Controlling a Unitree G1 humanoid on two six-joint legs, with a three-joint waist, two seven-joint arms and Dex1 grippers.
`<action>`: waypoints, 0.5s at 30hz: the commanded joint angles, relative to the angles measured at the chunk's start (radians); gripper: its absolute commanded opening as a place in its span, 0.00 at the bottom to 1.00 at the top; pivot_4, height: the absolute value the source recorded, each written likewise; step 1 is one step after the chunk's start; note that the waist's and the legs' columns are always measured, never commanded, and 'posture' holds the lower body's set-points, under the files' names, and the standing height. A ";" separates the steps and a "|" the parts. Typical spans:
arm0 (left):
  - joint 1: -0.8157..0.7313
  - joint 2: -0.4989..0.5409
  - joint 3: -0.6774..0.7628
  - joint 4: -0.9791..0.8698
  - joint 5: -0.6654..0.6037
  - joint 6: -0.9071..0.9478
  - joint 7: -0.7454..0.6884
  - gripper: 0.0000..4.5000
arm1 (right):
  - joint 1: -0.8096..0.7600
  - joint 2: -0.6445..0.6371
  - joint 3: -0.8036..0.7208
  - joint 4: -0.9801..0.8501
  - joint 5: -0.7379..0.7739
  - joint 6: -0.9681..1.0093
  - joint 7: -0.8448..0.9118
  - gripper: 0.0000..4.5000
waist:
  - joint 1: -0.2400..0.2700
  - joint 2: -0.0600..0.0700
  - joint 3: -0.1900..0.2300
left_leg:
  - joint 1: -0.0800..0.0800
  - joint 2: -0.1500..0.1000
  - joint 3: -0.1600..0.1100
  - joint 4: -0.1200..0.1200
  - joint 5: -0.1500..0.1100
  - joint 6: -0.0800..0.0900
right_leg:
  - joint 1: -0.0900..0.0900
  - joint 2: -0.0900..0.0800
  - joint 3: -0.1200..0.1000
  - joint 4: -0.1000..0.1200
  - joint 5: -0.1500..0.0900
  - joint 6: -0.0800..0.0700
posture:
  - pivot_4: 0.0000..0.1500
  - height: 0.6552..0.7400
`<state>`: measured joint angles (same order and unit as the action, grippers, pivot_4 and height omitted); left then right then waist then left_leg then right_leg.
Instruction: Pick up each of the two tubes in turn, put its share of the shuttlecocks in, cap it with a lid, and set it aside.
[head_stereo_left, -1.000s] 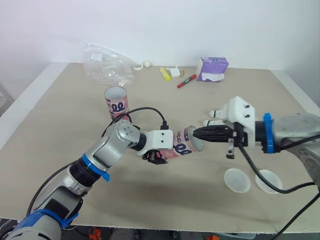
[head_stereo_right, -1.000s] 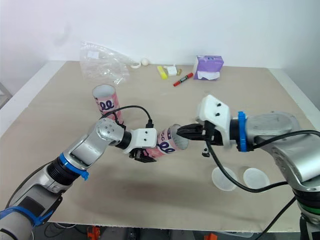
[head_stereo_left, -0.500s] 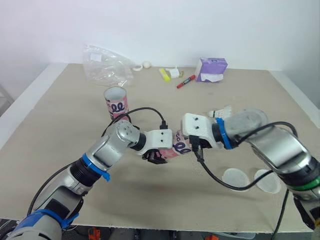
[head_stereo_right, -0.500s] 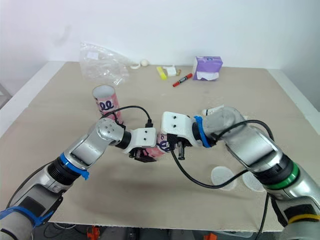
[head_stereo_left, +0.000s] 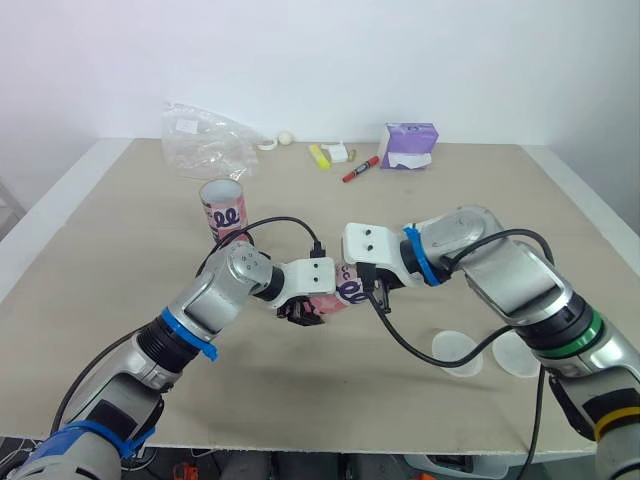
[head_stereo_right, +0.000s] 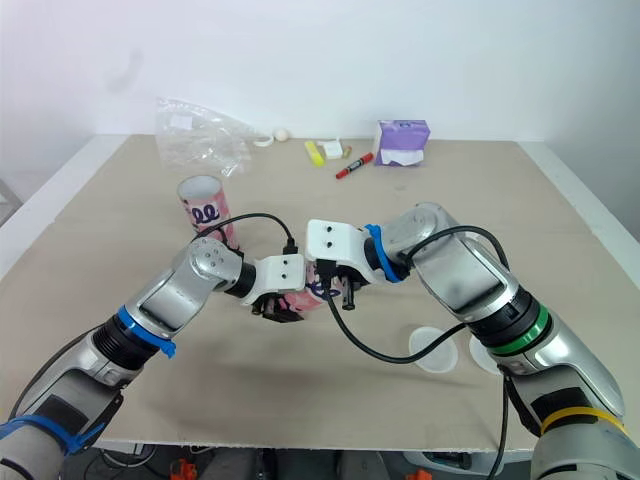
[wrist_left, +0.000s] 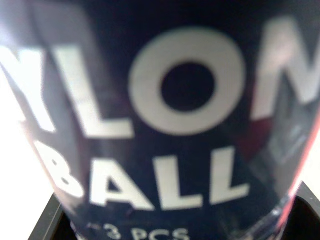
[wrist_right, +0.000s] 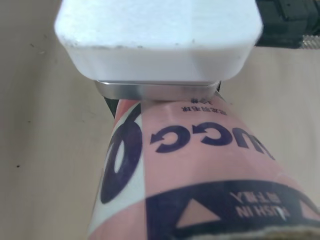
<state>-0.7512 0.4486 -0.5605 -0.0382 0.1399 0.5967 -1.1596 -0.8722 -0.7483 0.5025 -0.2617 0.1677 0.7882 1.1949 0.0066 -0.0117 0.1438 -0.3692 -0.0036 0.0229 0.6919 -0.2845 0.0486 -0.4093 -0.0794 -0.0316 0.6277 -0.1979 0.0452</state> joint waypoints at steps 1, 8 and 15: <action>0.019 -0.022 -0.045 0.010 0.014 0.000 0.019 0.64 | 0.002 0.031 -0.067 -0.009 0.081 0.038 0.022 0.01 | 0.001 0.000 0.000 | -0.001 0.000 -0.001 0.000 0.000 -0.001 | 0.000 0.000 -0.001 0.000 0.000 0.000 | 1.00 1.00; 0.026 -0.013 -0.043 0.009 0.015 -0.006 0.015 0.64 | 0.036 -0.100 -0.268 -0.061 0.213 0.113 0.076 0.01 | 0.012 0.002 0.003 | -0.017 -0.007 -0.002 0.000 0.001 0.000 | -0.005 -0.005 -0.004 -0.003 -0.001 -0.002 | 1.00 1.00; 0.047 0.011 -0.041 0.011 0.014 -0.027 0.017 0.64 | 0.143 -0.224 -0.440 -0.100 0.323 0.150 0.073 0.01 | 0.020 0.001 0.004 | -0.025 -0.011 -0.002 0.000 0.000 0.003 | -0.008 -0.013 -0.007 -0.010 0.003 -0.004 | 1.00 1.00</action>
<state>-0.7391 0.4398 -0.5619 -0.0784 0.1180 0.5592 -1.1619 -0.7272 -0.9531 0.1264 -0.3310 0.4563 0.9323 1.2675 0.0268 -0.0111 0.1474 -0.3941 -0.0145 0.0214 0.6922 -0.2851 0.0521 -0.4174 -0.0925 -0.0385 0.6172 -0.1948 0.0414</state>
